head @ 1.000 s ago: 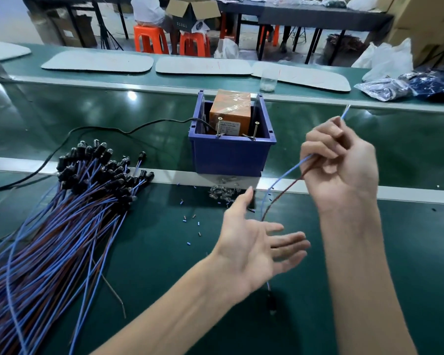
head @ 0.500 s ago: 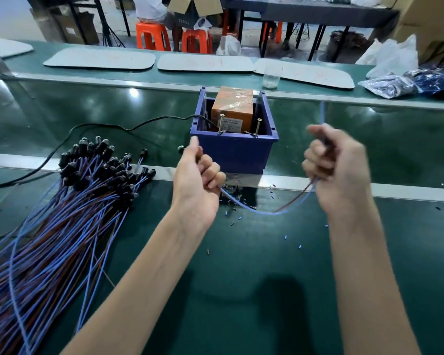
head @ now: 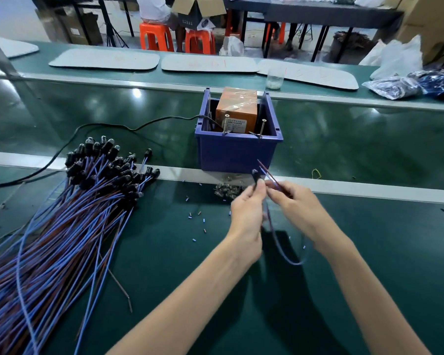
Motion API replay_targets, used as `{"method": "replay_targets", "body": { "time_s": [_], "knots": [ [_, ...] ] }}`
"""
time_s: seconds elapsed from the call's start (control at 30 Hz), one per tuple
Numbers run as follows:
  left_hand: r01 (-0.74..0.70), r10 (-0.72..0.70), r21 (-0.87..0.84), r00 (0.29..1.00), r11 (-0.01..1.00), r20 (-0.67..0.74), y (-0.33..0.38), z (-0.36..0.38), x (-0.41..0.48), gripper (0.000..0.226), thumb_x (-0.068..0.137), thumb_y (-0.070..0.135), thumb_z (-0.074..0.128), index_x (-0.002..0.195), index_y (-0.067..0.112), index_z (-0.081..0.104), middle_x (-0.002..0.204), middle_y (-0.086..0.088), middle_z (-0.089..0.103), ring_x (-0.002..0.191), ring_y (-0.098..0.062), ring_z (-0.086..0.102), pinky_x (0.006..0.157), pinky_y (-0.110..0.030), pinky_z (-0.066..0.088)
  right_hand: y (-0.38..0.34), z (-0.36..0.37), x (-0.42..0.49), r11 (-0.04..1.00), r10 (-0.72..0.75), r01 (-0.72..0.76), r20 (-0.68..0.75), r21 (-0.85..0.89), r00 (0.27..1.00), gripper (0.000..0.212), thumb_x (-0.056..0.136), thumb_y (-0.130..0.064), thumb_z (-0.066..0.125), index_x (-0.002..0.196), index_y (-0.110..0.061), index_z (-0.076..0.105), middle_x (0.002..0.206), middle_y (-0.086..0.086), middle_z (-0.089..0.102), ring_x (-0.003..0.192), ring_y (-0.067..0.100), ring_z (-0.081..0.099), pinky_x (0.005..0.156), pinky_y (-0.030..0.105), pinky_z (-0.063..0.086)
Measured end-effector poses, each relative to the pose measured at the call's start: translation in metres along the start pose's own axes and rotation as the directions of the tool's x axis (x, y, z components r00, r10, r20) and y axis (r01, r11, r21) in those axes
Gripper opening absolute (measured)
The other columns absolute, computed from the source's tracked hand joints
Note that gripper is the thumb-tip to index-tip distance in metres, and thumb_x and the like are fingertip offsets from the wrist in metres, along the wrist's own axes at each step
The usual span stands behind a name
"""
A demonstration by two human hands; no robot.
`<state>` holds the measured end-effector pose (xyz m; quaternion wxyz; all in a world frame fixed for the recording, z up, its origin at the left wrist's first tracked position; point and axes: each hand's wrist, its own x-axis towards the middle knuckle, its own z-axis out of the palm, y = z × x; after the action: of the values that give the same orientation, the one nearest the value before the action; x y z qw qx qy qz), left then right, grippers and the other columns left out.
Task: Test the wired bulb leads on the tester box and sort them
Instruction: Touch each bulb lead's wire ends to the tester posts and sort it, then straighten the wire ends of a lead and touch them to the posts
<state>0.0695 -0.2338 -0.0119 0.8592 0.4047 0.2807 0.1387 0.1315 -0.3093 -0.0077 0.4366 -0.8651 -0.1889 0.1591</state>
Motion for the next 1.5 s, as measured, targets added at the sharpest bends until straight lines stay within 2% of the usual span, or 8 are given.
{"method": "replay_targets", "body": {
  "time_s": [0.23,0.37,0.5,0.67,0.93,1.1,1.3,1.5],
  "knots": [
    [0.221,-0.221,0.002,0.974,0.975,-0.040,-0.034,0.013,-0.007,0.015,0.095,0.011,0.053,0.080,0.011,0.053,0.064,0.000,0.059,0.047,-0.008,0.060,0.051,-0.015,0.051,0.060,-0.070,0.036,0.891,0.165,-0.277,-0.310,-0.360,0.936,0.029,0.092,0.002,0.038,0.109,0.010,0.060,0.112,0.031,0.059,0.098,0.042,0.051,0.075,0.038,0.036],
    [-0.016,0.028,0.368,0.999,0.930,-0.027,-0.039,0.003,0.000,0.012,0.091,0.017,0.056,0.095,0.022,0.046,0.069,0.010,0.066,0.066,-0.011,0.071,0.067,-0.021,0.049,0.078,-0.072,0.047,0.847,0.262,-0.379,-0.327,-0.373,0.908,0.029,0.094,-0.005,0.036,0.117,0.010,0.045,0.132,0.029,0.040,0.119,0.040,0.041,0.093,0.039,0.033],
    [-0.338,0.329,0.872,0.918,0.353,0.223,-0.040,-0.015,0.013,0.022,0.092,0.034,0.059,0.098,0.019,0.046,0.086,-0.006,0.068,0.083,-0.029,0.065,0.073,-0.036,0.045,0.072,-0.046,0.042,0.790,0.103,-0.235,-0.256,-0.567,0.961,0.051,0.101,-0.032,0.036,0.148,-0.014,0.027,0.158,0.012,0.011,0.143,0.026,0.020,0.114,0.044,0.010],
    [-0.301,0.336,0.895,0.848,-0.329,0.409,-0.044,-0.026,0.023,0.035,0.095,0.043,0.048,0.116,0.016,0.045,0.099,-0.012,0.068,0.093,-0.035,0.065,0.064,-0.035,0.035,0.060,0.005,0.025,0.709,-0.132,0.039,-0.078,-0.704,0.988,0.051,0.101,-0.040,0.024,0.150,-0.025,0.025,0.161,0.005,-0.001,0.148,0.015,-0.003,0.114,0.046,0.001],
    [-0.289,0.329,0.920,0.869,-0.266,0.369,0.040,-0.061,0.004,0.047,0.078,0.061,0.060,0.117,0.036,0.050,0.095,0.000,0.070,0.097,-0.028,0.063,0.075,-0.033,0.044,0.069,0.014,0.020,0.764,-0.202,0.202,0.070,-0.613,0.977,0.053,0.104,-0.037,0.023,0.153,-0.020,0.012,0.161,0.004,-0.006,0.147,0.014,-0.012,0.116,0.032,-0.007],
    [0.020,0.641,0.956,0.746,-0.293,0.181,0.126,-0.127,0.004,0.035,0.070,0.047,0.078,0.099,0.033,0.064,0.095,-0.001,0.068,0.092,-0.032,0.063,0.068,-0.034,0.039,0.042,-0.002,0.007,0.911,-0.408,0.381,-0.195,-0.161,0.892,0.028,0.099,-0.014,0.048,0.125,-0.009,0.059,0.135,0.001,0.051,0.122,0.004,0.043,0.106,0.011,0.026],
    [0.208,0.494,0.932,0.869,-0.297,-0.036,0.137,-0.166,0.020,0.022,0.066,0.030,0.086,0.085,0.030,0.074,0.099,0.001,0.067,0.098,-0.030,0.061,0.071,-0.031,0.043,0.002,0.000,-0.004,0.922,-0.376,0.381,-0.071,0.067,0.924,0.016,0.096,-0.011,0.054,0.098,-0.018,0.068,0.090,-0.007,0.068,0.084,0.006,0.064,0.074,0.013,0.045],
    [-0.005,0.750,0.969,0.632,-0.245,0.193,0.140,-0.156,0.014,0.009,0.080,0.027,0.074,0.088,0.024,0.073,0.092,-0.009,0.070,0.084,-0.037,0.063,0.067,-0.037,0.043,-0.032,0.033,-0.017,0.878,-0.411,0.357,0.119,0.318,0.904,0.019,0.097,-0.004,0.050,0.095,-0.014,0.067,0.090,0.001,0.071,0.081,0.011,0.068,0.080,0.025,0.054]
  ]
}}
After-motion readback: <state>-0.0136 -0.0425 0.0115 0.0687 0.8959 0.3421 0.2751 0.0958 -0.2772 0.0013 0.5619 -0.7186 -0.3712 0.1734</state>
